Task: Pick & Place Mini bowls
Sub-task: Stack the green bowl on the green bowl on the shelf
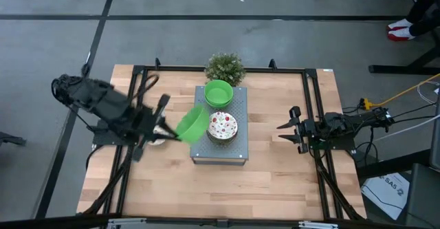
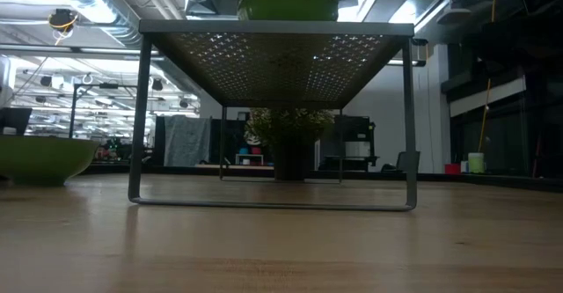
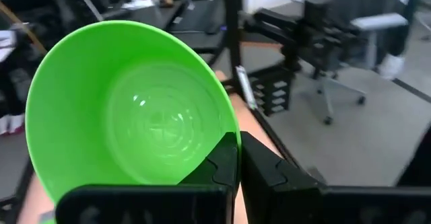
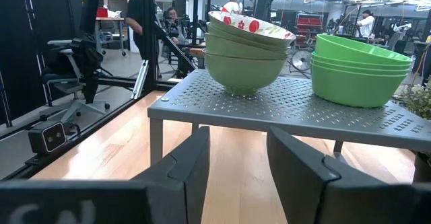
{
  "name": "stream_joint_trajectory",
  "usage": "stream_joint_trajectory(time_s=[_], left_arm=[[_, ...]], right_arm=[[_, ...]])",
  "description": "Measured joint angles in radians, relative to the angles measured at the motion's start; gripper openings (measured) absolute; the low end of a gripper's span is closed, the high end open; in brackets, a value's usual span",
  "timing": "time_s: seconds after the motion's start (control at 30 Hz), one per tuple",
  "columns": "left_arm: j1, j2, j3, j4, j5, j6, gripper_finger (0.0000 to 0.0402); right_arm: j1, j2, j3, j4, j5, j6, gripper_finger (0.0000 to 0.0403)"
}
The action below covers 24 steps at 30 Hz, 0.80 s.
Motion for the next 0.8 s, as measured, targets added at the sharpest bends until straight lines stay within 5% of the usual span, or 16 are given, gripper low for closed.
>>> stream_joint_trajectory(time_s=[0.47, 0.8], left_arm=[[0.398, 0.216, 0.159, -0.002, 0.119, -0.069, 0.0003], [0.540, 0.273, 0.160, -0.002, 0.233, -0.146, 0.0003]], right_arm=[[0.000, 0.000, 0.000, 0.000, 0.000, 0.000, 0.0147], [0.000, 0.000, 0.000, 0.000, 0.000, 0.000, 0.0147]])
